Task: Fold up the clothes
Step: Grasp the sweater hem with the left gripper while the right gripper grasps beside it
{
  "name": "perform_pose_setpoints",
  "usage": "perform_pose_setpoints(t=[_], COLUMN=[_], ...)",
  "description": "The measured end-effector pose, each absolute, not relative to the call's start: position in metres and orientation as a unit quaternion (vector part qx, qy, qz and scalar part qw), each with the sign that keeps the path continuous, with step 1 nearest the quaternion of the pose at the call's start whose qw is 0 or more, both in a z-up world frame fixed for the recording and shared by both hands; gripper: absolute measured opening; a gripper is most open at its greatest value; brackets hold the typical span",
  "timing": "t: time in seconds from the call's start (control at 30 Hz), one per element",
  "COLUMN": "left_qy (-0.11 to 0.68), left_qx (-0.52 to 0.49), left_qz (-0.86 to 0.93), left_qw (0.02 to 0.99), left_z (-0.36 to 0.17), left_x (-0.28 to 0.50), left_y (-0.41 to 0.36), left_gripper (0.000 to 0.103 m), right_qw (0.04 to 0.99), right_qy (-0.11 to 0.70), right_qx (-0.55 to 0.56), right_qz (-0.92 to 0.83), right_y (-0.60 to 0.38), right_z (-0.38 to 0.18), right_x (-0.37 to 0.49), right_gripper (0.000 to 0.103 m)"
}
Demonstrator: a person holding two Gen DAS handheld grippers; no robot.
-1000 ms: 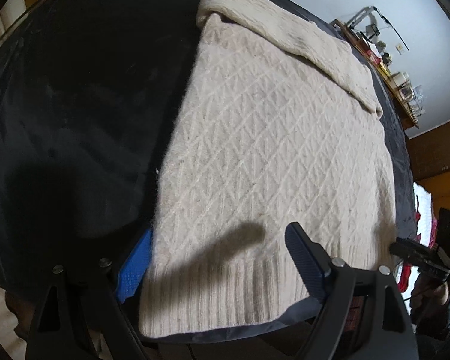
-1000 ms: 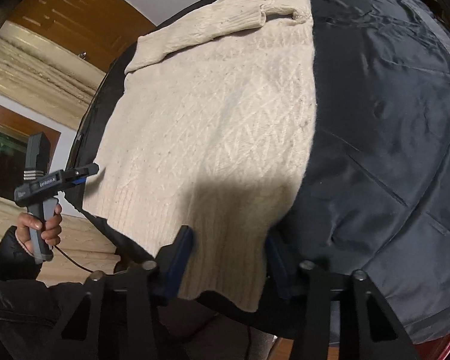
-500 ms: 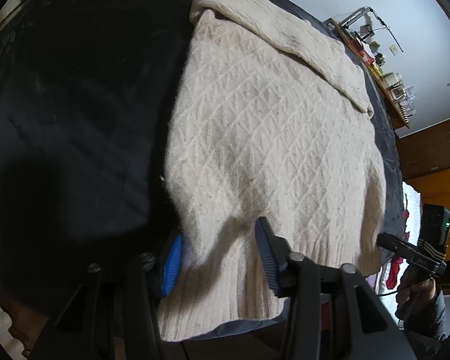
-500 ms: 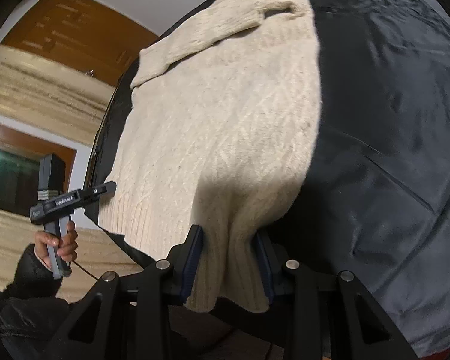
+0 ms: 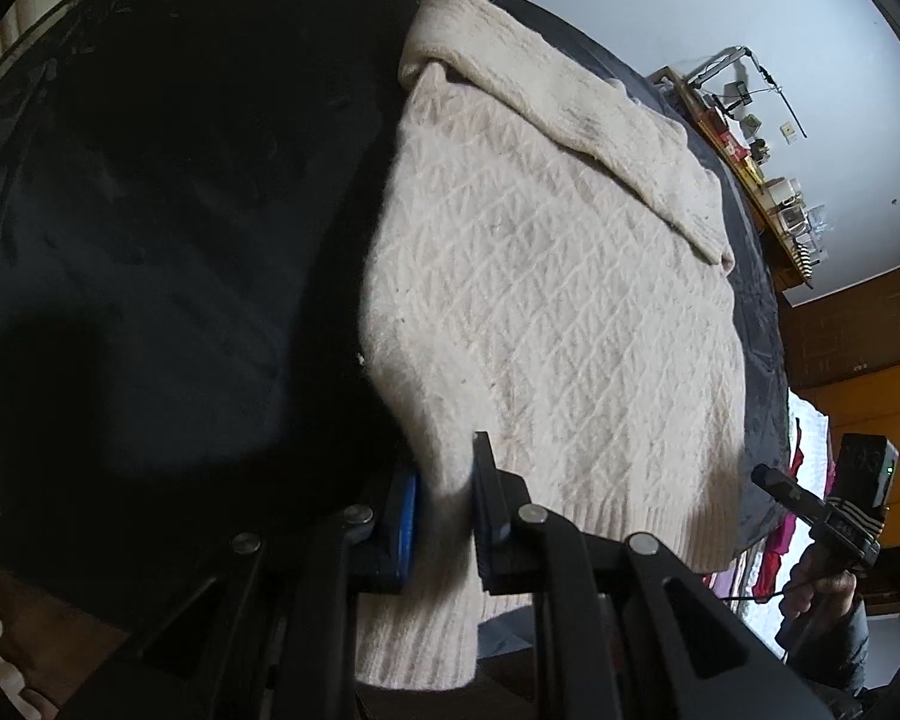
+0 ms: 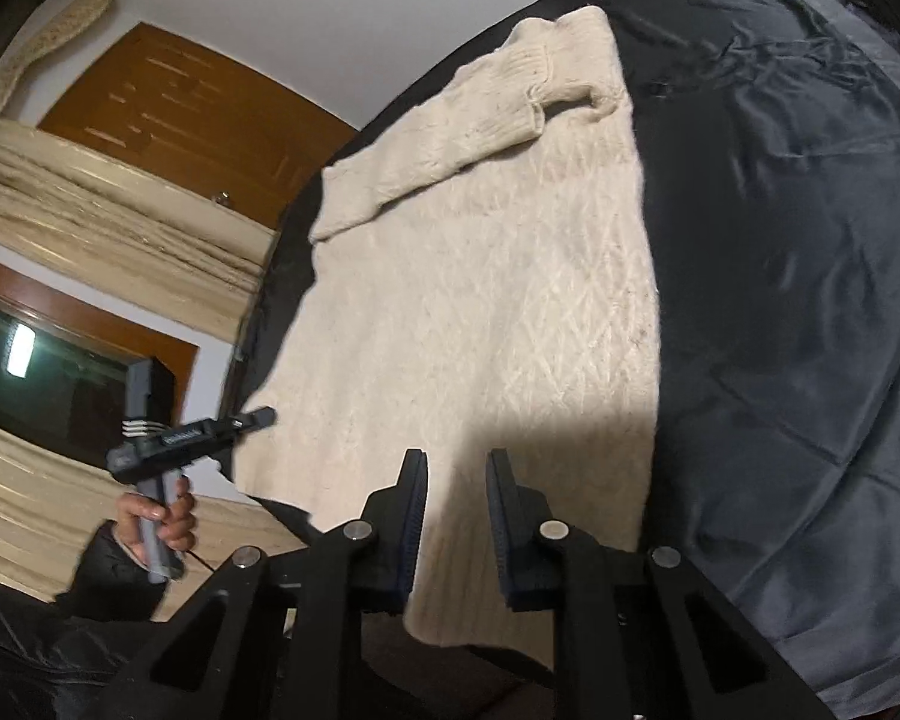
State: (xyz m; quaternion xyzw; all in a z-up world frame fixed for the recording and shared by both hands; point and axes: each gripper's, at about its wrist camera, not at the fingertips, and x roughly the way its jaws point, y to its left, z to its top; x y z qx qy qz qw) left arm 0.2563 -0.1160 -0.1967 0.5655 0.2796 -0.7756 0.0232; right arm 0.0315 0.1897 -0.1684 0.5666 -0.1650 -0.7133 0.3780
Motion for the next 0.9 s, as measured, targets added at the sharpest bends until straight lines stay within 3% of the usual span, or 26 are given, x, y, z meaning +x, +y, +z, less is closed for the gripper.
perform_pose_setpoints(t=[0.1,0.17,0.2,0.27,0.4,0.47,0.63,0.77,0.8,0.9], left_qy=[0.282,0.284,0.285,0.285,0.287,0.286,0.281,0.288,0.287,0.279], left_qx=[0.573,0.576,0.577,0.581,0.582,0.582,0.586,0.587,0.588,0.593], left_qz=[-0.769,-0.766,-0.764,-0.762,-0.760,-0.760,-0.758,-0.755,-0.755,-0.755], left_qw=[0.033,0.036,0.038,0.041,0.046,0.048,0.052,0.045,0.040,0.027], left_z=[-0.205,-0.209,-0.210,-0.213,-0.215,-0.215,-0.217,-0.218,-0.218,-0.217], left_x=[0.256,0.256,0.256,0.257,0.257,0.256,0.257,0.256,0.255,0.250], left_y=[-0.118,-0.120,-0.120,-0.122,-0.123,-0.123,-0.124,-0.125,-0.123,-0.115], left_gripper=[0.018,0.019,0.020,0.020,0.021,0.022,0.028,0.037,0.042,0.046], right_qw=[0.344,0.326,0.332,0.343,0.346,0.342,0.328,0.381,0.393,0.415], right_qy=[-0.143,-0.140,-0.155,-0.185,-0.212,-0.226,-0.261,-0.295,-0.288,-0.259], right_qx=[0.578,0.585,0.585,0.582,0.573,0.569,0.588,0.590,0.589,0.590], right_qz=[-0.726,-0.730,-0.724,-0.713,-0.712,-0.713,-0.691,-0.648,-0.645,-0.642], right_y=[0.195,0.202,0.208,0.221,0.241,0.250,0.272,0.261,0.253,0.226], right_z=[-0.178,-0.185,-0.186,-0.187,-0.182,-0.181,-0.194,-0.205,-0.204,-0.202], right_x=[0.034,0.036,0.037,0.042,0.047,0.049,0.053,0.052,0.050,0.046], right_gripper=[0.025,0.034,0.034,0.050,0.054,0.065,0.065,0.065,0.065,0.065])
